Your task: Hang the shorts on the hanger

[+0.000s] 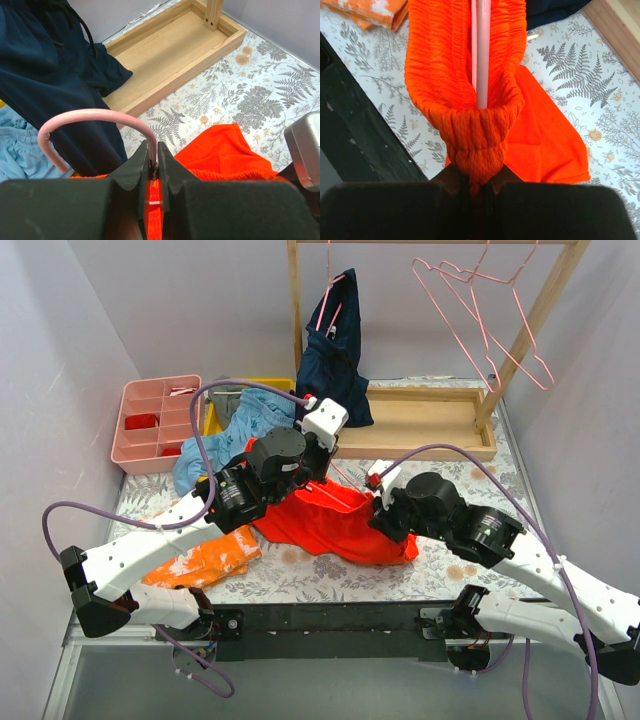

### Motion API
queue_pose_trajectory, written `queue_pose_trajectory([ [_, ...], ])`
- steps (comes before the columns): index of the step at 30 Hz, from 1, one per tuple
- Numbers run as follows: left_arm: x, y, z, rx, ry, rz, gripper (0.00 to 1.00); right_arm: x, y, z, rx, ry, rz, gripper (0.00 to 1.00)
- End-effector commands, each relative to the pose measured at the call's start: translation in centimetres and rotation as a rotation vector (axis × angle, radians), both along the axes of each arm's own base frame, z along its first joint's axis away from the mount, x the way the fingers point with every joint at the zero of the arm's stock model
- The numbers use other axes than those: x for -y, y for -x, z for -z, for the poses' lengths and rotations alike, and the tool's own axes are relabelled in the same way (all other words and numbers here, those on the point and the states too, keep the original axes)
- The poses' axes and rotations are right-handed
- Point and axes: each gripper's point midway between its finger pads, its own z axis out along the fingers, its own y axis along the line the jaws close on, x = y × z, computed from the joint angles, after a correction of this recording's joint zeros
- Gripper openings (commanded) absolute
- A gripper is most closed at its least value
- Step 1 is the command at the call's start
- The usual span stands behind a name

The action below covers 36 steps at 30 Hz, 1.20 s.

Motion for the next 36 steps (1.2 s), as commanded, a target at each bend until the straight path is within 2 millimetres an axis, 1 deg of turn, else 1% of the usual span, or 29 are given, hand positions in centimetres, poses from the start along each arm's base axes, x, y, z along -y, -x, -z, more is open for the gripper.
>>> queue_pose_trajectory([
  [1, -0.6, 0.3, -3.7, 0.047, 0.112, -0.007, 0.00, -0.1, -0.9, -2.9, 0.087, -0.116, 0.053, 0.01],
  [2, -0.6, 0.3, -3.8, 0.046, 0.114, -0.010, 0.00, 0.0, -0.7, -3.1, 0.090, -0.126, 0.050, 0.01],
  [3, -0.6, 0.3, -3.8, 0.042, 0.117, -0.011, 0.07, 0.0, -0.7, -3.2, 0.092, -0.132, 0.048, 0.01],
  [4, -0.5, 0.3, -3.9, 0.041, 0.120, -0.010, 0.23, 0.1, -0.6, -3.2, 0.091, -0.131, 0.048, 0.01],
  [6, -0.4, 0.3, -4.4, 0.040, 0.131, -0.007, 0.37, 0.5, -0.3, -3.3, 0.084, -0.130, 0.048, 0.01],
  [7, -0.3, 0.3, -4.4, 0.037, 0.132, -0.009, 0.52, 0.8, -0.1, -3.3, 0.080, -0.120, 0.049, 0.01],
  [8, -0.4, 0.3, -4.8, 0.039, 0.139, -0.011, 0.58, 0.9, 0.1, -3.5, 0.079, -0.124, 0.044, 0.01],
  [10, -0.5, 0.3, -5.8, 0.043, 0.160, -0.016, 0.65, 1.2, 0.7, -4.0, 0.079, -0.139, 0.031, 0.01],
  [11, -0.6, 0.4, -6.2, 0.045, 0.167, -0.018, 0.72, 1.5, 1.0, -4.2, 0.074, -0.138, 0.023, 0.01],
  [12, -0.8, 0.3, -7.1, 0.051, 0.184, -0.028, 0.76, 1.6, 1.3, -4.4, 0.069, -0.136, 0.015, 0.01],
  [14, -1.3, 0.0, -7.9, 0.052, 0.205, -0.069, 0.78, 2.1, 2.1, -4.4, 0.048, -0.123, -0.004, 0.01],
  [15, -1.8, -0.1, -9.0, 0.059, 0.230, -0.093, 0.79, 2.3, 2.4, -4.9, 0.049, -0.126, -0.015, 0.01],
  [17, -2.3, -0.7, -9.5, 0.044, 0.266, -0.157, 0.81, 2.4, 3.3, -5.3, 0.033, -0.140, -0.049, 0.01],
  [18, -2.9, -1.2, -9.4, 0.037, 0.265, -0.207, 0.82, 2.6, 3.7, -5.7, 0.030, -0.145, -0.055, 0.01],
  [19, -3.1, -2.0, -9.5, 0.027, 0.271, -0.242, 0.82, 2.9, 3.9, -6.0, 0.030, -0.149, -0.054, 0.01],
  [20, -3.3, -2.4, -9.3, -0.008, 0.303, -0.276, 0.81, 3.3, 4.2, -6.4, 0.036, -0.159, -0.052, 0.01],
  [21, -3.8, -3.0, -8.4, -0.037, 0.285, -0.309, 0.80, 3.6, 4.3, -6.8, 0.041, -0.167, -0.047, 0.01],
  [22, -4.4, -4.0, -8.0, -0.058, 0.294, -0.343, 0.78, 4.5, 4.6, -7.4, 0.051, -0.168, -0.035, 0.01],
  [24, -5.1, -5.0, -7.2, -0.092, 0.319, -0.374, 0.78, 5.2, 5.0, -7.9, 0.049, -0.177, -0.024, 0.01],
  [25, -5.3, -5.1, -7.0, -0.100, 0.329, -0.373, 0.78, 5.9, 5.5, -8.4, 0.051, -0.182, -0.024, 0.01],
  [26, -5.4, -5.2, -6.6, -0.110, 0.331, -0.380, 0.77, 6.4, 5.3, -8.6, 0.062, -0.179, 0.005, 0.01],
  [29, -5.7, -5.7, -6.9, -0.125, 0.373, -0.393, 0.78, 7.6, 5.6, -9.0, 0.066, -0.190, 0.037, 0.01],
  [30, -5.7, -5.8, -7.2, -0.124, 0.383, -0.385, 0.78, 7.8, 5.7, -9.2, 0.066, -0.197, 0.040, 0.01],
  [33, -3.1, -4.6, -8.4, -0.111, 0.407, -0.206, 0.78, 8.2, 5.8, -9.0, 0.059, -0.201, 0.064, 0.01],
  [34, -2.9, -4.0, -9.0, -0.095, 0.414, -0.159, 0.78, 8.3, 5.7, -8.8, 0.054, -0.202, 0.073, 0.01],
  [35, -1.5, -2.8, -9.3, -0.104, 0.415, -0.052, 0.78, 8.3, 5.6, -8.7, 0.056, -0.202, 0.080, 0.01],
  [36, -0.9, -2.3, -9.8, -0.092, 0.414, 0.002, 0.78, 8.3, 5.4, -8.3, 0.050, -0.193, 0.089, 0.01],
])
